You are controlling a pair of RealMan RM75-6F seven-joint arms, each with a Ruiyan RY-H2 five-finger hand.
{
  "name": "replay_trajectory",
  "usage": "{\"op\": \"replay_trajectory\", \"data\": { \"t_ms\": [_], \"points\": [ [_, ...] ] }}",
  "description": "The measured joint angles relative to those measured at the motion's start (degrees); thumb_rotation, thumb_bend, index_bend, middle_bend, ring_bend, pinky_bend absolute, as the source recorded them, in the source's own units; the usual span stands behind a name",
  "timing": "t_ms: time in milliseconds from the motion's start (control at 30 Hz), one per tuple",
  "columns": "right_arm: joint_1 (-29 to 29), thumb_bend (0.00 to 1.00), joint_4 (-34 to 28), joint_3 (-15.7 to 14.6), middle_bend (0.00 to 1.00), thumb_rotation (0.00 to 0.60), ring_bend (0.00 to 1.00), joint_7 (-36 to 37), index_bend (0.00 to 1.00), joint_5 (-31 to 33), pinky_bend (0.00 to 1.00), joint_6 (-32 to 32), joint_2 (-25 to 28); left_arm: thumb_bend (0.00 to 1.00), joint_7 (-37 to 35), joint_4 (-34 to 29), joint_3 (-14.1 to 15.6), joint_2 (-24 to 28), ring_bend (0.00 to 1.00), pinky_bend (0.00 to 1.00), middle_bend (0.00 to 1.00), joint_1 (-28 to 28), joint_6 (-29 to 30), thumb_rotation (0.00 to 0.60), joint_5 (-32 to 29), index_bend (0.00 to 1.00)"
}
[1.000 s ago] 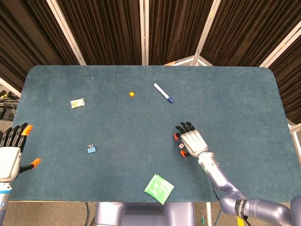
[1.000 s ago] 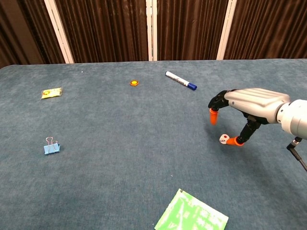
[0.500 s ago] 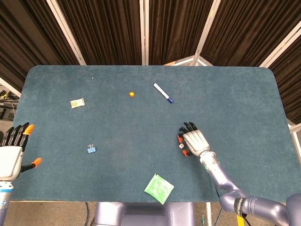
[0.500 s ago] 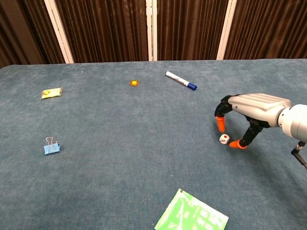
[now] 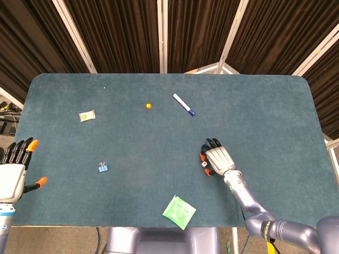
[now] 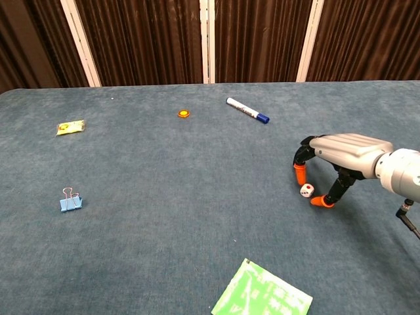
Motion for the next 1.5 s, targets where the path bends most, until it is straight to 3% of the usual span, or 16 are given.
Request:
{"op": "replay_trajectory", "data": {
  "t_ms": [133, 500, 867, 967, 1233, 1500],
  "points": [
    [0.14, 0.29, 0.51, -0.04, 0.27, 0.6, 0.0, 0.21, 0.58, -0.19, 0.0, 0.24, -0.45, 0.0, -0.11, 0.06, -0.02, -0.01, 0.0, 0.0, 0.0, -0.05, -0.05, 0.6, -0.09, 0.0],
    [0.12, 0.32, -2.03, 0.06, 0.28, 0.6, 0.0, -0.76, 0.61, -0.38, 0.0, 1.62, 0.61, 0.0, -0.19, 0.01, 0.09, 0.0, 0.0, 0.0, 0.0, -0.11, -0.09, 0.6, -0.01, 0.0],
    [-0.51, 0.31, -11.42, 2.13, 0.27, 0.6, 0.0, -4.75, 0.59, -1.41, 0.0, 7.82, 6.58, 0.0, -0.59, -0.27, 0.16, 0.33, 0.0, 0.0, 0.0, 0.1, 0.43, 0.6, 0.23, 0.0],
    [-1.05, 0.29, -14.54, 2.91, 0.24, 0.6, 0.0, -5.27, 0.55, -1.34, 0.0, 9.44, 9.17, 0.0, -0.5, -0.46, 0.26, 0.35, 0.0, 0.0, 0.0, 0.13, 0.57, 0.6, 0.5, 0.0],
    [-2.94, 0.24, -18.36, 2.35, 0.09, 0.6, 0.0, -5.32, 0.32, -2.01, 0.0, 12.04, 12.29, 0.0, -0.2, -1.12, 0.5, 0.55, 0.0, 0.0, 0.0, 0.36, 1.33, 0.6, 1.35, 0.0],
    [-5.68, 0.23, -19.57, 0.69, 0.05, 0.6, 0.0, -3.21, 0.24, -3.94, 0.0, 14.95, 14.58, 0.0, -0.27, -1.83, 0.85, 0.86, 0.0, 0.0, 0.0, 0.63, 2.22, 0.6, 2.67, 0.0]
  ]
}}
